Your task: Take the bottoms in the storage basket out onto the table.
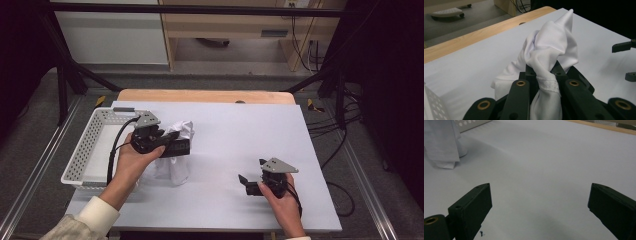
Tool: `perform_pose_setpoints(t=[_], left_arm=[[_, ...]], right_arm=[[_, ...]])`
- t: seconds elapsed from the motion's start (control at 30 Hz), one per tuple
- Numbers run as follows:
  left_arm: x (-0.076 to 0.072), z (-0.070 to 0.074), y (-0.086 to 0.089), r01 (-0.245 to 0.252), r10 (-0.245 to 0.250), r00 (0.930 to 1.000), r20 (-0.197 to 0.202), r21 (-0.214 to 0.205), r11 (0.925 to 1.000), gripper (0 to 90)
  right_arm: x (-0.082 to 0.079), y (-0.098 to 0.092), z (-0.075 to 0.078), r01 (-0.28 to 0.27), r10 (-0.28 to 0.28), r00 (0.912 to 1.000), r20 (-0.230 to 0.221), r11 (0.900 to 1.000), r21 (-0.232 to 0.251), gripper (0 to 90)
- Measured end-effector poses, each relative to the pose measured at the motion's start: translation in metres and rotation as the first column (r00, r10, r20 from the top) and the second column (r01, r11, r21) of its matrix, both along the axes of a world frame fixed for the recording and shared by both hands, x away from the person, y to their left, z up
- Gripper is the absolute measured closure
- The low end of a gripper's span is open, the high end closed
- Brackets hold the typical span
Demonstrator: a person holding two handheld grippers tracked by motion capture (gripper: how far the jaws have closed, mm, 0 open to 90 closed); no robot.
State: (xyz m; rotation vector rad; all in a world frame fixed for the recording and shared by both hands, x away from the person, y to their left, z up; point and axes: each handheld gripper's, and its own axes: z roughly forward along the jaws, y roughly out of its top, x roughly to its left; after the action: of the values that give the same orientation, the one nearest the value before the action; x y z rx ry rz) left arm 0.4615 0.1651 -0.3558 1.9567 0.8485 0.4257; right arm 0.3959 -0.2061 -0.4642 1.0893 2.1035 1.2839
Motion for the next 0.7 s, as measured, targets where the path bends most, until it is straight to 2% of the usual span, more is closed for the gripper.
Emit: perform_pose_setpoints(t=[0.47, 0.7], left_arm=[[-0.002, -0.019, -0.006, 0.012, -0.012, 0.9993, -0.035, 0.018, 0.9998, 79.4], [-0.003, -0.024, -0.009, 0.016, -0.015, 0.9989, -0.044, 0.023, 0.9996, 79.2]], right_arm=[[0.000, 0.000, 0.000, 0.002, -0.002, 1.0000, -0.004, 1.0000, -0.004, 5.8], [0.000, -0.001, 0.000, 0.004, -0.004, 1.0000, -0.003, 1.0000, -0.003, 5.8]])
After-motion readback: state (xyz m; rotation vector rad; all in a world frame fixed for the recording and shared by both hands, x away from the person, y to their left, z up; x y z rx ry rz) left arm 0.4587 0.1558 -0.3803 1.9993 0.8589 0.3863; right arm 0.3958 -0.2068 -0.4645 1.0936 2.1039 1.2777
